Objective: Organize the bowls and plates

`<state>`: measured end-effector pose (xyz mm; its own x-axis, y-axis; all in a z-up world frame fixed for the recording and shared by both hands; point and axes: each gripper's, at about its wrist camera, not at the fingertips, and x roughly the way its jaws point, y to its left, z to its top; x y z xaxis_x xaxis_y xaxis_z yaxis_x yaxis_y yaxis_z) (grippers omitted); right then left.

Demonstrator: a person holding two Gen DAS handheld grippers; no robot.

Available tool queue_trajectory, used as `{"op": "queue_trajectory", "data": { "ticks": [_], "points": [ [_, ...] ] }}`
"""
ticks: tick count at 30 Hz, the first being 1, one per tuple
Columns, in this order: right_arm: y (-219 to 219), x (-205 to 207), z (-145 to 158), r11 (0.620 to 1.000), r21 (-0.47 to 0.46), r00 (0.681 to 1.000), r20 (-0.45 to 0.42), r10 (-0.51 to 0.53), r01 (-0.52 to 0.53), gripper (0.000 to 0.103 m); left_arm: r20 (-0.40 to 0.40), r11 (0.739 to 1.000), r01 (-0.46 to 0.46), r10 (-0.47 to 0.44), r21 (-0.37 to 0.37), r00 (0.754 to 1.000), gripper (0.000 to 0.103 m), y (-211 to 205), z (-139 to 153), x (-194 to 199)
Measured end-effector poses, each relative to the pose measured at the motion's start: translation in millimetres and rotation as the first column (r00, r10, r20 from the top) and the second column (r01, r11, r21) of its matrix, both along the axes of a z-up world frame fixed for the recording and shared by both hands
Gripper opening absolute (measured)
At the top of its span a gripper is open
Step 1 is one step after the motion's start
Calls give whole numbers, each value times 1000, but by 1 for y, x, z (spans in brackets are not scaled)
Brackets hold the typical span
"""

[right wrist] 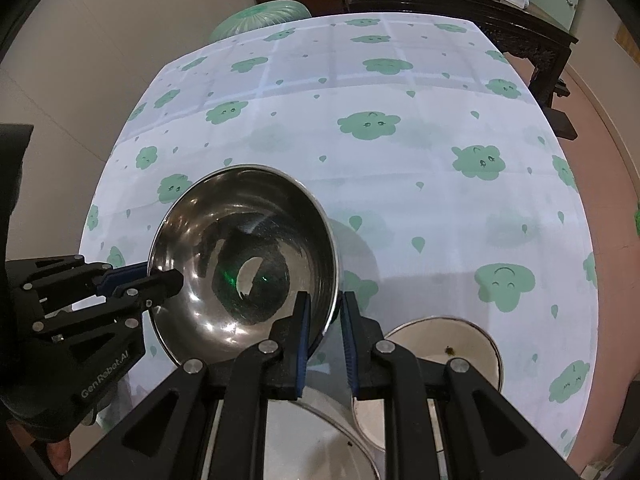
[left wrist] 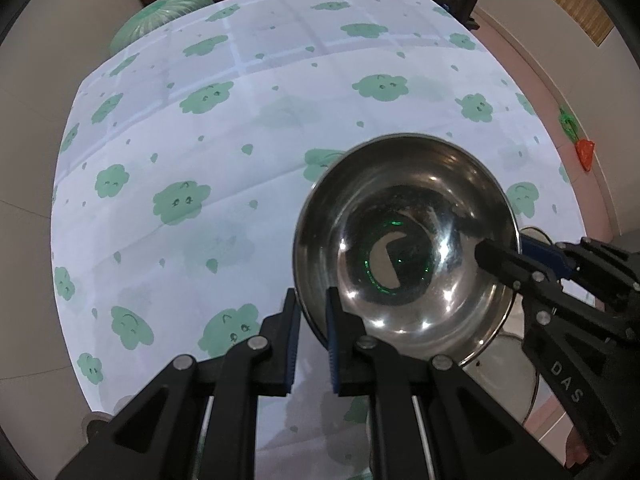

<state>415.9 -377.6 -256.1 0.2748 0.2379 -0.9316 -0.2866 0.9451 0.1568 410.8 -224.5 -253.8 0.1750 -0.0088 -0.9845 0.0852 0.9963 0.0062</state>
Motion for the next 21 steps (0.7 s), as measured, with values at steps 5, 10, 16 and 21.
{"op": "queue_trajectory", "data": {
  "ticks": [5, 10, 16, 21],
  "points": [
    [2, -6, 7, 1000, -6, 1000, 8, 2, -2, 17, 9, 1000, 4, -4, -7, 1000, 10, 1, 9, -5],
    [4, -12, 13, 1000, -15, 1000, 13, 3, -3, 17, 13, 1000, 11, -11, -4, 1000, 10, 1, 15, -10],
    [5, -19, 20, 1000, -19, 1000, 24, 1, -1, 17, 15, 1000, 20, -20, -12, 1000, 10, 2, 19, -18],
    [5, -27, 24, 1000, -25, 1000, 26, 0, 0, 17, 12, 999, 26, -26, -19, 1000, 10, 1, 22, -26]
  ]
}}
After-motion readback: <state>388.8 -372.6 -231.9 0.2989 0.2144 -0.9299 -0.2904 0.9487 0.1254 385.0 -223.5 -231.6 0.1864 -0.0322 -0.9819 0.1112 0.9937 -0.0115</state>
